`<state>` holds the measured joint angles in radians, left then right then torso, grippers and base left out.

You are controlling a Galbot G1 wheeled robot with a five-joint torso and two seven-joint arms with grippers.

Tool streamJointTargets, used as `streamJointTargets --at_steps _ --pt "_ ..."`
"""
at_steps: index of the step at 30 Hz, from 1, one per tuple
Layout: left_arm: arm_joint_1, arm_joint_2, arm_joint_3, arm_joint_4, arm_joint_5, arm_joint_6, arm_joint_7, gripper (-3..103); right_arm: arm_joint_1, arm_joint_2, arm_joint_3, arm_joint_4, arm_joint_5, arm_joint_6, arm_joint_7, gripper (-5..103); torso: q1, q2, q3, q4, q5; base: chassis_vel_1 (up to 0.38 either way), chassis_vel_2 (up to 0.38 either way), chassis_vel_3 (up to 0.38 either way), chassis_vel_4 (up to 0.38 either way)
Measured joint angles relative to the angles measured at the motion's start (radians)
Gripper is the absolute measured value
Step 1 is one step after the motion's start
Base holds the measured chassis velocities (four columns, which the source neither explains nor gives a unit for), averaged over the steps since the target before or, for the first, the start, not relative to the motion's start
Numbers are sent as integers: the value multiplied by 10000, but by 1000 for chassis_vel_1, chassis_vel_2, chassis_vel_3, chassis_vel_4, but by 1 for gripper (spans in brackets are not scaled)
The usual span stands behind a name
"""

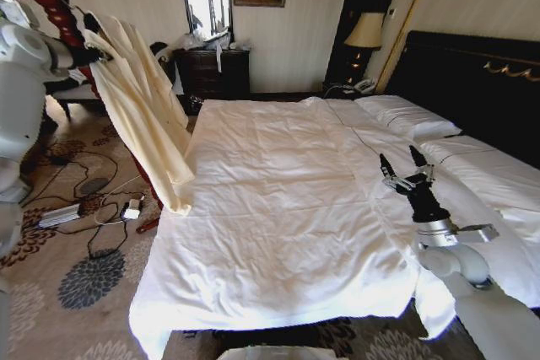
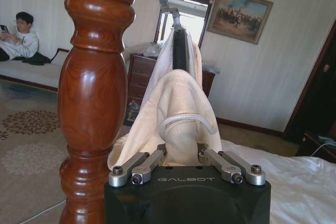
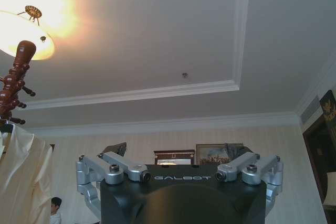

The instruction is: Pick up the clothes from the bed and hang them on the clothes hanger.

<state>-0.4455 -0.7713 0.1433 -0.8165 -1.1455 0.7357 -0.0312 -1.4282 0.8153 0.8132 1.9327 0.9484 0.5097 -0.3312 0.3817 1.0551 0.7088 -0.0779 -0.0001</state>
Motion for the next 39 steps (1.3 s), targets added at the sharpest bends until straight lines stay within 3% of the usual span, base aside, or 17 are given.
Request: streamJointTargets --at_steps 3,11,13,15,19,25,27,29,30,33,35,39 --pt "-68 -132 66 231 173 -1 160 18 -93 39 75 17 -22 35 -29 100 0 0 0 0 0 0 0 0 0" --pt "512 132 -200 -648 469 -42 59 16 -187 77 187 27 -36 72 -61 100 0 0 -1 0 3 0 0 0 0" --pt "773 279 -412 -1024 491 -152 -7 27 -183 78 188 13 -33 74 -64 100 0 0 0 -3 0 0 0 0 0" --pt "971 389 -591 -1301 495 -283 -36 27 -183 86 197 2 -30 76 -64 100 0 1 0 -3 -1 0 0 0 0" --pt "1633 799 -1213 -2236 504 -889 -81 48 -236 124 240 -31 -24 80 -63 100 -1 0 0 2 -1 0 0 0 0" --pt "2194 1269 -1695 -3233 428 -1494 -102 65 -302 146 282 -1 -10 80 -44 100 0 0 0 -3 3 0 0 0 0" --pt "2649 1621 -2028 -3902 403 -1929 130 76 -391 173 349 57 8 69 18 100 0 1 0 0 1 0 0 0 0" --pt "3125 1997 -2280 -4606 454 -2679 484 81 -510 215 457 191 57 29 172 100 -1 1 0 3 -1 0 0 0 0" --pt "3125 1997 -2280 -4606 454 -2679 484 81 -510 215 457 191 57 29 172 100 -1 1 0 3 -1 0 0 0 0" --pt "3878 2587 -2696 -5651 468 -3876 908 97 -695 329 720 466 325 -71 613 100 0 1 -1 -2 8 0 0 0 0" --pt "4147 2770 -2840 -5921 500 -4166 989 98 -767 378 852 586 454 -116 811 100 -1 1 -1 -3 7 0 0 0 0" --pt "6120 3496 -4109 -6912 1110 -5218 851 100 -1218 584 1449 896 644 -232 1368 100 -1 1 0 5 -9 0 0 0 0"
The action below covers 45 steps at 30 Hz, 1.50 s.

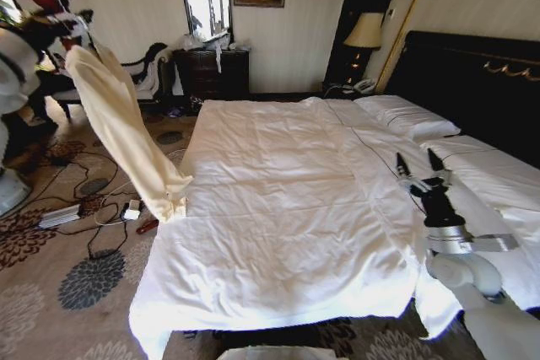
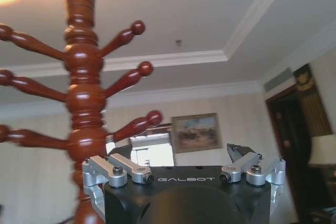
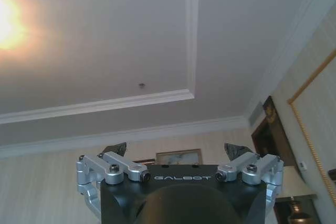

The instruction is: Pick up the clothes from the bed and hang them on the clothes hanger.

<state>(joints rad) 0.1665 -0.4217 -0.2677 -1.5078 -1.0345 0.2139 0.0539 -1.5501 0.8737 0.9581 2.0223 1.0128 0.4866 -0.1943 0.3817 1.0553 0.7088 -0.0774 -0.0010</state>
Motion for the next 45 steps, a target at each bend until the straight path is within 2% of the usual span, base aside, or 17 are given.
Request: streamJointTargets --at_steps 1,4,9,10,13,14,15,16,18,20,24,25,27,29,32,36,45 --pt "0 0 0 0 0 0 0 100 0 0 0 0 0 0 0 100 0 0 0 0 0 0 0 0 0" --pt "1720 178 -1297 -753 410 -444 -634 100 -641 244 481 394 -136 -45 152 100 0 1 -1 1 13 0 0 0 0" --pt "4280 -368 -3267 -1530 518 -1138 -1244 100 -1735 815 1266 1018 -798 -10 113 100 3 0 1 -14 0 0 0 0 0" --pt "5186 -536 -3985 -1886 461 -1164 -1308 100 -1960 995 1469 1146 -1074 72 -5 100 4 0 1 -13 7 0 0 0 0" --pt "6432 -813 -4699 -2377 518 -1290 -1273 100 -2298 1398 1798 1332 -1493 256 -163 100 2 0 -1 5 21 0 0 0 0" --pt "7131 -1033 -4957 -2623 668 -1427 -1240 100 -2457 1629 1990 1432 -1745 376 -224 100 1 1 -2 6 17 0 0 0 0" --pt "8351 -1645 -5240 -3102 1225 -1991 -1248 100 -2769 2273 2383 1663 -2419 578 -141 100 0 1 -2 0 -4 0 0 0 0" --pt "8351 -1645 -5240 -3102 1225 -1991 -1248 100 -2769 2273 2383 1663 -2419 578 -141 100 0 1 -2 0 -4 0 0 0 0" --pt "9300 -2271 -5421 -3669 1671 -2764 -1287 100 -2982 2875 2598 1861 -3174 681 352 100 2 0 -1 -19 -2 0 0 0 0" --pt "10972 -3460 -5890 -4752 2613 -3148 -1430 100 -3219 3691 2377 2180 -3903 667 1120 100 1 1 -2 -12 18 0 0 0 0" --pt "12489 -5027 -5907 -5785 3781 -3019 -1797 100 -3369 4561 1462 2412 -4431 632 1578 100 0 0 -2 4 7 0 0 0 0" --pt "13047 -5799 -5655 -6284 4444 -2945 -1921 100 -3437 5048 835 2434 -5036 623 1805 100 1 1 -2 6 7 0 0 0 0" --pt "13576 -6586 -5140 -6961 5086 -2801 -2037 100 -3559 5615 162 2434 -6036 642 1953 100 -1 1 -2 -4 12 0 0 0 0" --pt "13722 -6800 -4957 -7160 5254 -2766 -2073 100 -3616 5809 -42 2436 -6367 663 1979 100 -1 0 -2 -9 17 0 0 0 0" --pt "14586 -7749 -4185 -8233 6167 -2417 -2254 100 -4170 6517 -1021 2791 -8066 748 1940 100 1 0 0 -5 11 0 0 0 0" --pt "15086 -7922 -4084 -8646 6536 -2346 -2257 100 -4465 6636 -1225 2986 -8559 786 1684 100 -2 1 -2 -3 13 0 0 0 0" --pt "15071 -7884 -4077 -8650 6547 -2324 -2231 100 -4478 6601 -1220 2996 -8556 793 1627 100 1 0 0 -6 10 0 0 0 0"
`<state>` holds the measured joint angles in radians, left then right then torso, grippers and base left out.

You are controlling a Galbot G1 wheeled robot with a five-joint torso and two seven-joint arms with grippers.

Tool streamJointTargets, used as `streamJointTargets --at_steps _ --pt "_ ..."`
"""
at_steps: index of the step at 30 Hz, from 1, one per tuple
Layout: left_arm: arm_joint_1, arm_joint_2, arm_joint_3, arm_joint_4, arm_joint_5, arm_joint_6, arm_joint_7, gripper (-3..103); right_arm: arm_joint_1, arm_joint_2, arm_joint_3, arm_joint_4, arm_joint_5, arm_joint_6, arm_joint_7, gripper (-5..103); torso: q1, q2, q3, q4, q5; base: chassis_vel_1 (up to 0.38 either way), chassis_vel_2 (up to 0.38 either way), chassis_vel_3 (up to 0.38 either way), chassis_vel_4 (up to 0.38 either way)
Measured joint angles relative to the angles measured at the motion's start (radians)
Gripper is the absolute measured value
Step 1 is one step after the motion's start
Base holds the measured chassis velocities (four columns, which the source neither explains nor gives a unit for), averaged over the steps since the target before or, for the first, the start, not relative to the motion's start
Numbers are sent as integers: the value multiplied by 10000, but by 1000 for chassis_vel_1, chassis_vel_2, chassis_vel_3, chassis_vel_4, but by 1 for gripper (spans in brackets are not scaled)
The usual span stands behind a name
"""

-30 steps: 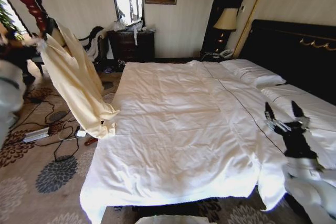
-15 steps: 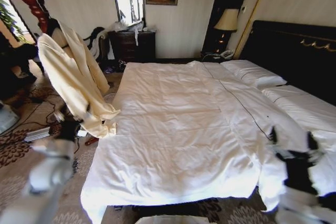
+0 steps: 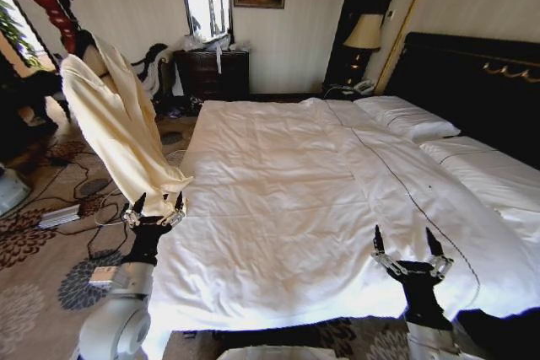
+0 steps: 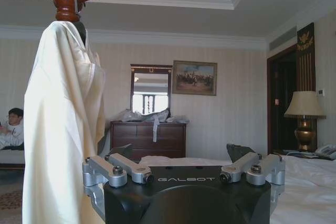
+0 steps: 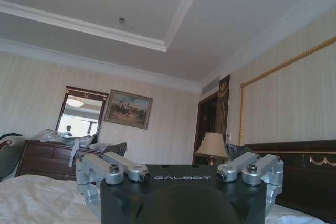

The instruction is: Pick up the clothes from the bed and hang them on the clothes hanger.

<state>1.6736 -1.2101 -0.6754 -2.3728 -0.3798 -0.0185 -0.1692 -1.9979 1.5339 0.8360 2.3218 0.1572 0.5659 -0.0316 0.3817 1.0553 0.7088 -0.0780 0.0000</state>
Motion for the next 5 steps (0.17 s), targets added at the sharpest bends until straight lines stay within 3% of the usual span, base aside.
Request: streamJointTargets --at_steps 5 --pt "-42 32 0 37 -30 5 12 100 15 -24 16 -2 45 0 -8 100 1 -1 0 0 0 0 0 0 0"
